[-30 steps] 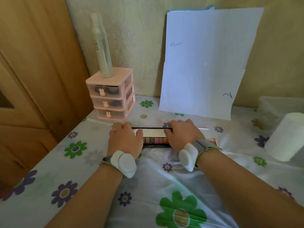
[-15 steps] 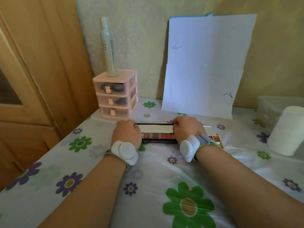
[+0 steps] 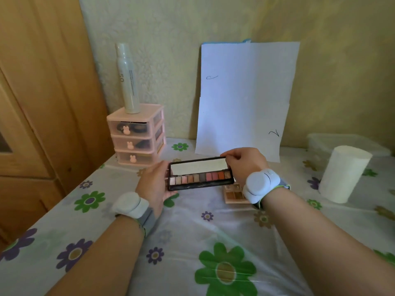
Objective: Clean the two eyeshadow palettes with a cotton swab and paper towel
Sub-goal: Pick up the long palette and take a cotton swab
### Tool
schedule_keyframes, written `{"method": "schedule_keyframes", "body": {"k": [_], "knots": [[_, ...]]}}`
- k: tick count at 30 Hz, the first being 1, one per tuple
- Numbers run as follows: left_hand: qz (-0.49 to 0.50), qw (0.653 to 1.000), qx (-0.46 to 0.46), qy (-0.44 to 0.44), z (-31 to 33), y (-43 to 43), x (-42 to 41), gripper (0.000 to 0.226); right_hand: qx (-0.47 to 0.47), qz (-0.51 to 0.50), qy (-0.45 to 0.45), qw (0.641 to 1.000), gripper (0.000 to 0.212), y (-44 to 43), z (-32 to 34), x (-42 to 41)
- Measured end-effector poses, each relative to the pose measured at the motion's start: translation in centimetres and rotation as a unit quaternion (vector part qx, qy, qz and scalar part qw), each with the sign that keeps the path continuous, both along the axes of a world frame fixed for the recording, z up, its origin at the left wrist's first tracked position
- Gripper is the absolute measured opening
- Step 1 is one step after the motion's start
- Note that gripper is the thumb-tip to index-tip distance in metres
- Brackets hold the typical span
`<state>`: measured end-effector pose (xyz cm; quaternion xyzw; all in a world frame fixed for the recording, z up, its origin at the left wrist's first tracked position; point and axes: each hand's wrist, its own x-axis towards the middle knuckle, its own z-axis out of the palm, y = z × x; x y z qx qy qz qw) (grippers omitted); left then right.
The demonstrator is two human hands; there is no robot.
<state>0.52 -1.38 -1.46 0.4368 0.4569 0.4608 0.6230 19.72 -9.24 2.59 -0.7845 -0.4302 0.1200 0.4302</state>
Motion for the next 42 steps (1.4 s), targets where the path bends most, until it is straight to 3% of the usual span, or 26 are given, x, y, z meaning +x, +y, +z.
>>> {"method": "schedule_keyframes", "body": {"k": [7, 11, 17, 21, 24, 30, 34, 38, 42], "knots": [[-0.084, 0.987, -0.090, -0.101, 1.8, -5.1, 3.2, 0.028, -0.005, -0.029, 0.023, 0.999, 0.029, -3.9, 0.3, 1.7], [-0.195, 0.965, -0.132, -0.115, 3.3, -8.2, 5.5, 0.045, 0.005, -0.060, 0.041, 0.997, 0.030, -8.1, 0.6, 3.9], [-0.214, 0.958, -0.134, -0.138, 3.6, -10.6, 8.2, 0.034, 0.040, -0.098, 0.083, 0.991, 0.030, -12.6, 0.7, 5.2], [-0.202, 0.954, -0.161, -0.153, 2.7, -12.0, 10.6, 0.047, 0.048, -0.132, 0.033, 0.989, 0.028, -15.4, 1.4, 6.5], [-0.213, 0.951, -0.147, -0.166, 2.2, -13.0, 11.7, 0.044, 0.042, -0.145, -0.005, 0.989, 0.023, -18.0, 2.6, 7.7], [-0.238, 0.943, -0.144, -0.185, 2.5, -15.1, 14.5, 0.040, -0.066, -0.192, -0.140, 0.969, 0.025, -24.7, 5.7, 13.3], [-0.269, 0.936, -0.129, -0.187, 1.0, -15.6, 14.9, 0.046, -0.231, -0.205, -0.218, 0.926, 0.026, -27.8, 6.0, 16.9], [-0.288, 0.930, -0.116, -0.199, 0.3, -14.9, 14.5, 0.050, -0.295, -0.200, -0.254, 0.899, 0.019, -27.7, 4.7, 18.1], [-0.298, 0.928, -0.108, -0.197, 0.2, -14.8, 14.5, 0.049, -0.318, -0.174, -0.251, 0.898, 0.021, -27.2, 3.8, 18.7]]}}
